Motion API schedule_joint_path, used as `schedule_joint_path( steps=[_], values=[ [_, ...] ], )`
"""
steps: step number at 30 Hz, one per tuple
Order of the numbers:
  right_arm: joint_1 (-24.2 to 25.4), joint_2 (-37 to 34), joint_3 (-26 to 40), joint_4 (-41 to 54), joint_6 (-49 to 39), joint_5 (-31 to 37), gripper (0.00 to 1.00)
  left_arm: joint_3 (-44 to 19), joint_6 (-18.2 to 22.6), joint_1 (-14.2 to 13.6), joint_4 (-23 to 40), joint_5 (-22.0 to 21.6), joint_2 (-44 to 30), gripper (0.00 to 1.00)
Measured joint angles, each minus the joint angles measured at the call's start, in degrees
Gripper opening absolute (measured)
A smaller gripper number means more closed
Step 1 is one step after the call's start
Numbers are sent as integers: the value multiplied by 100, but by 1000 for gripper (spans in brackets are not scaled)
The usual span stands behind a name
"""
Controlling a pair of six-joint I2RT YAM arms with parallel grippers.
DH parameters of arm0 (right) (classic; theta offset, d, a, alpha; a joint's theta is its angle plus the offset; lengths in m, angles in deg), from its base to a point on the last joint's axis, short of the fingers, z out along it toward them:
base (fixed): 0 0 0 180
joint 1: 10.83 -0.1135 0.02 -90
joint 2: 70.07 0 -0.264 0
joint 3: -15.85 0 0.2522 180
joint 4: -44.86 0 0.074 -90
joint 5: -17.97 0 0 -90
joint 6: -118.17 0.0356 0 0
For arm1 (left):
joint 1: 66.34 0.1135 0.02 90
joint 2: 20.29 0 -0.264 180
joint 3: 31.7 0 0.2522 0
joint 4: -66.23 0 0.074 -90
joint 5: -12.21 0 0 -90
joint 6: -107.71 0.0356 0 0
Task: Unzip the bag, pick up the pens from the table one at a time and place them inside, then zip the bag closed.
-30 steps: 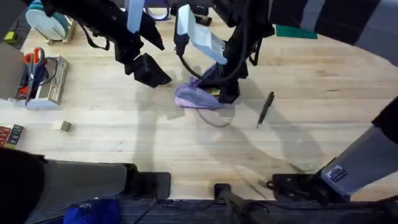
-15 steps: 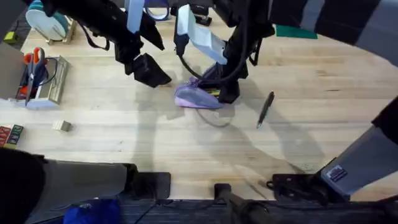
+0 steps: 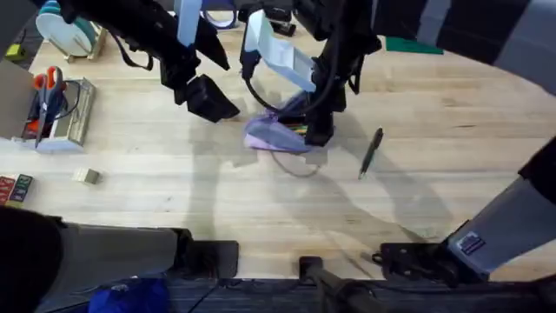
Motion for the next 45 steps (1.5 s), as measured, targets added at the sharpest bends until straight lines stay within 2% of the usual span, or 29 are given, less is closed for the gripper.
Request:
schedule_joint_path(
  steps=[9, 27, 34, 39, 45],
  values=[
    [7, 226, 129, 181, 425, 227, 996, 0, 0, 0, 0, 0, 0, 993],
    [80, 2304, 149, 378, 1551, 407, 996, 0, 0, 0, 0, 0, 0, 993],
    [184, 2818, 166, 669, 2611, 576, 996, 0, 0, 0, 0, 0, 0, 994],
    [329, 2813, 166, 697, 3671, 1278, 995, 0, 0, 0, 0, -2, 0, 994],
    [548, 2812, 166, 946, 5361, 1911, 996, 0, 0, 0, 0, -1, 0, 993]
  ],
)
